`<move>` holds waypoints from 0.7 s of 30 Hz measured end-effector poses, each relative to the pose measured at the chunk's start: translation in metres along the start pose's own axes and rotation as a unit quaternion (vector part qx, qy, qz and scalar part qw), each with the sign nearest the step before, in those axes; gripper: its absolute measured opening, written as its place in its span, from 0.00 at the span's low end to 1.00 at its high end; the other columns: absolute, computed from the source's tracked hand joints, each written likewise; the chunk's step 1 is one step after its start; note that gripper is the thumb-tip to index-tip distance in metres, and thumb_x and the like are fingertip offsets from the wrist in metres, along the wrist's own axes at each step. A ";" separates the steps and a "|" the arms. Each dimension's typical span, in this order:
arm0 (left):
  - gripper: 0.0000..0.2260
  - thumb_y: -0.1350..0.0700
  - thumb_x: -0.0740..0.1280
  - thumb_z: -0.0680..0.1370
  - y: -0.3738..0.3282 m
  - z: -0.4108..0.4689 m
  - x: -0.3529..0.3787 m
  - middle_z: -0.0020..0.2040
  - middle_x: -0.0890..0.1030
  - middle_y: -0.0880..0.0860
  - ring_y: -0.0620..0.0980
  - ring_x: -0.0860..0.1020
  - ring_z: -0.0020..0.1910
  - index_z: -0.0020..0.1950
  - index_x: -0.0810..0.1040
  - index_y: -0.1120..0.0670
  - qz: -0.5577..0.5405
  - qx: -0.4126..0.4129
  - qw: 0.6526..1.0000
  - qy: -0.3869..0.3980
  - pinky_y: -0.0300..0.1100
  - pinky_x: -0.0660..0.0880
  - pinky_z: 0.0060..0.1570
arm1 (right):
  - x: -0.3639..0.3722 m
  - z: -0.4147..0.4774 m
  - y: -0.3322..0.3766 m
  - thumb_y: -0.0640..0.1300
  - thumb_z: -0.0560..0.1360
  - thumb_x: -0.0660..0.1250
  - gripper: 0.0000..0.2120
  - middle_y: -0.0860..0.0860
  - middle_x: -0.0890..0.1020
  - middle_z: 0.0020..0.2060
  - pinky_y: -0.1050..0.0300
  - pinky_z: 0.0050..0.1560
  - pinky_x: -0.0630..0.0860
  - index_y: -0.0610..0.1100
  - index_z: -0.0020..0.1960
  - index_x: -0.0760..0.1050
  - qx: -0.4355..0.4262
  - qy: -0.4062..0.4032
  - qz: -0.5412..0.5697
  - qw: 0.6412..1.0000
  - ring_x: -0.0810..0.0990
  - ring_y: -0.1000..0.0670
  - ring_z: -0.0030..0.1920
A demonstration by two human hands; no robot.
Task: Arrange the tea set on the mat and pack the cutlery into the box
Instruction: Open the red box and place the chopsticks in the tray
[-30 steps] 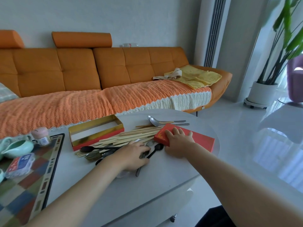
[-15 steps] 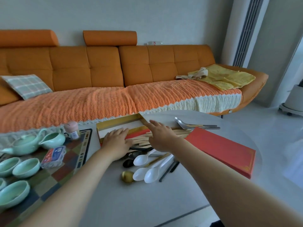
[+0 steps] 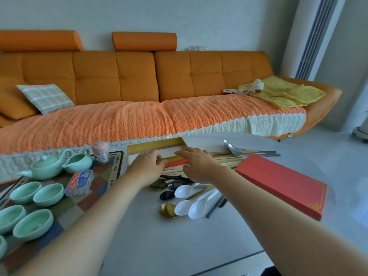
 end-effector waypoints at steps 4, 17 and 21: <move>0.16 0.45 0.60 0.81 -0.046 -0.006 0.006 0.67 0.71 0.47 0.50 0.67 0.68 0.68 0.73 0.47 0.033 0.112 0.993 -0.014 0.47 0.67 0.65 | -0.024 -0.036 -0.045 0.47 0.77 0.60 0.27 0.50 0.64 0.74 0.41 0.73 0.55 0.55 0.75 0.63 0.066 -0.042 -0.007 0.997 0.61 0.46 0.74; 0.30 0.45 0.55 0.82 -0.173 -0.010 0.096 0.81 0.49 0.48 0.51 0.50 0.79 0.81 0.48 0.49 0.131 0.229 0.954 0.142 0.51 0.56 0.75 | -0.032 -0.127 -0.149 0.64 0.73 0.60 0.39 0.54 0.51 0.79 0.26 0.69 0.51 0.64 0.77 0.43 0.177 0.048 -0.049 0.982 0.49 0.47 0.79; 0.26 0.51 0.54 0.83 -0.163 -0.004 0.102 0.81 0.52 0.49 0.49 0.52 0.79 0.80 0.52 0.51 0.148 0.203 0.956 0.152 0.49 0.55 0.75 | -0.035 -0.132 -0.164 0.61 0.75 0.57 0.36 0.53 0.51 0.79 0.25 0.68 0.52 0.64 0.77 0.42 0.202 0.064 -0.067 0.975 0.48 0.47 0.78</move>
Point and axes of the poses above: each hand's wrist, its own z-axis towards the middle knuckle, its own x-axis out of the palm, y = z × x, the point moved 1 cm from there along z, towards the middle knuckle
